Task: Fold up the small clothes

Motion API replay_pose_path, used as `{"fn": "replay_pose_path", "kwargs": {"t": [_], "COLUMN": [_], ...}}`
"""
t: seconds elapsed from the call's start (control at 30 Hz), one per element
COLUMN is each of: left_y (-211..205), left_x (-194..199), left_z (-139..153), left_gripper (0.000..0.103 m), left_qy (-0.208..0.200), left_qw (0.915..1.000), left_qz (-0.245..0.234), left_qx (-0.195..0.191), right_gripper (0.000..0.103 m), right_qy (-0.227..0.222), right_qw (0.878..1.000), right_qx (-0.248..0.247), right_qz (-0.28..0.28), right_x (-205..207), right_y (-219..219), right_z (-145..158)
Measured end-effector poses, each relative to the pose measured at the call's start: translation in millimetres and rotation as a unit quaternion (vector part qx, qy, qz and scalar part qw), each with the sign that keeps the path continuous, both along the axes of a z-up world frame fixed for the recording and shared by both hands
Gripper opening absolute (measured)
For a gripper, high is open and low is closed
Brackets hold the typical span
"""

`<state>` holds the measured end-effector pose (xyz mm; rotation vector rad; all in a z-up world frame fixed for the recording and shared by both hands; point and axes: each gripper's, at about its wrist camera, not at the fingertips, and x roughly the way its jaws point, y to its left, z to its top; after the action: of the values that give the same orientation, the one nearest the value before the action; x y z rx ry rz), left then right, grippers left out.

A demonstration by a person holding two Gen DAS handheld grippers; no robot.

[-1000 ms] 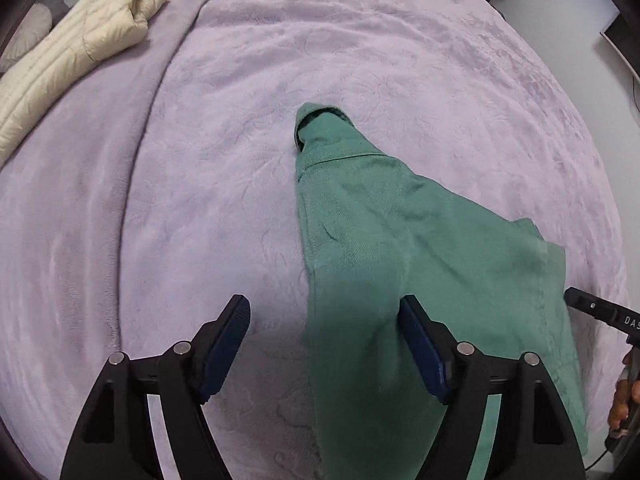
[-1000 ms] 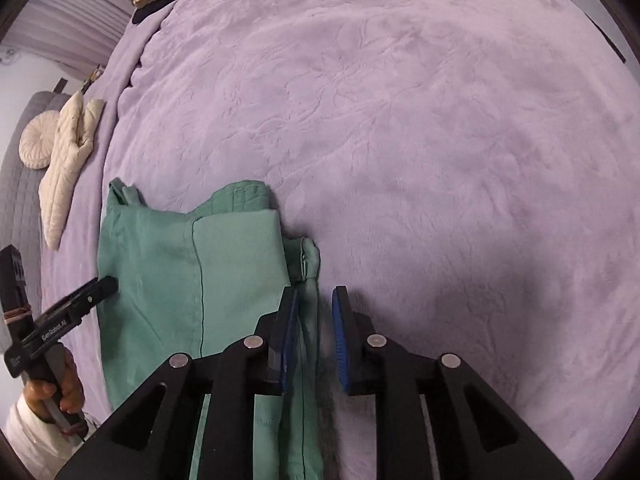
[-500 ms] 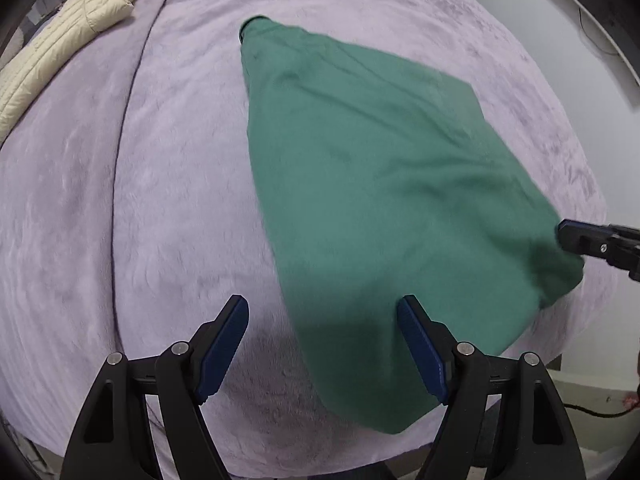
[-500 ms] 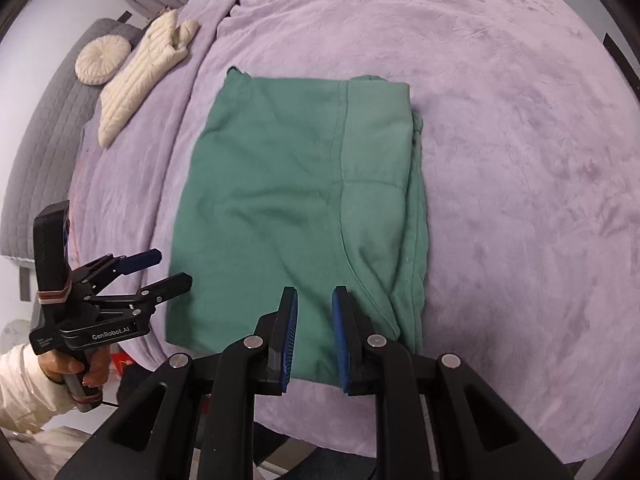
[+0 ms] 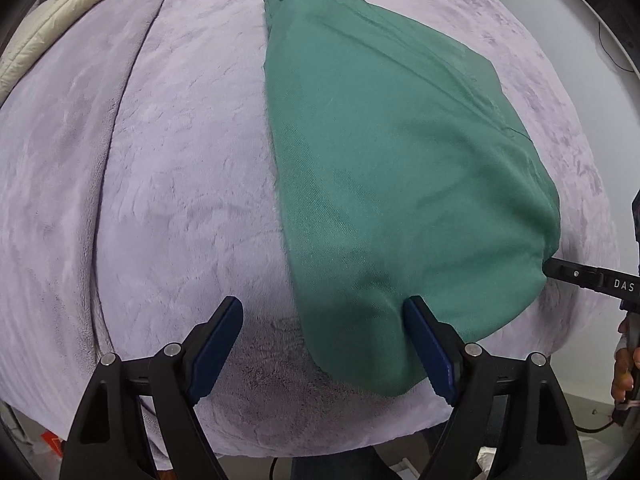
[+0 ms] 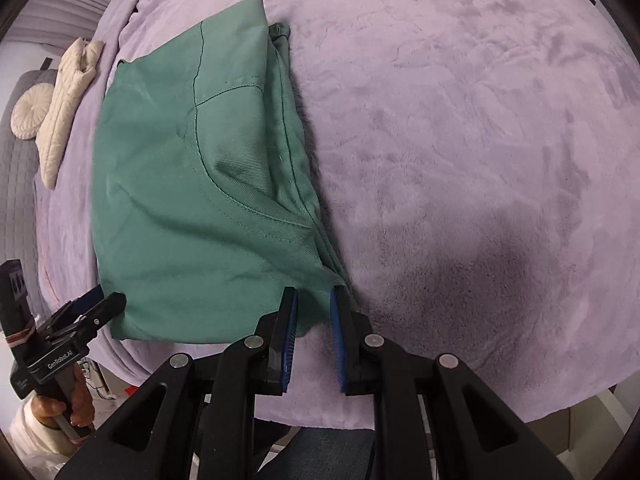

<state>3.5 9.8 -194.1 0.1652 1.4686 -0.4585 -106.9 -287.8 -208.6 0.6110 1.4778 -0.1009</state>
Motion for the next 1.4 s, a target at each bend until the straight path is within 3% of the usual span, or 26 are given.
{"fn": "replay_pose_path", "kwargs": {"t": [0.77,0.83,0.9,0.93,1.23,1.4], "left_y": [14.6,12.6,11.5,11.4,8.4,10.1], "left_x": [0.4,2.3,2.8,3.0,4.7,3.5], "left_z": [45.1,48.2,51.1,52.5,61.0,55.4], "left_gripper": [0.084,0.084,0.084,0.084,0.084,0.084], "left_qy": [-0.041,-0.043,-0.046,-0.046,-0.056,-0.038], "left_qw": [0.9983,0.9981,0.9979,0.9979,0.9974,0.998], "left_qz": [0.027,0.029,0.028,0.027,0.029,0.031], "left_qx": [0.033,0.034,0.035,0.036,0.036,0.039], "right_gripper": [0.02,0.026,0.047,0.049,0.05,0.05], "right_qy": [-0.042,-0.044,-0.046,-0.048,-0.058,-0.05], "right_qw": [0.999,0.999,0.999,0.999,0.998,0.998], "right_qx": [-0.003,-0.002,-0.002,-0.005,-0.009,-0.012], "right_qz": [0.021,0.023,0.023,0.024,0.023,0.027], "right_x": [3.4,7.1,7.3,9.3,15.2,16.7], "right_y": [6.5,9.4,11.5,14.2,21.4,25.4], "right_z": [71.2,73.5,76.7,77.9,88.3,84.8]}}
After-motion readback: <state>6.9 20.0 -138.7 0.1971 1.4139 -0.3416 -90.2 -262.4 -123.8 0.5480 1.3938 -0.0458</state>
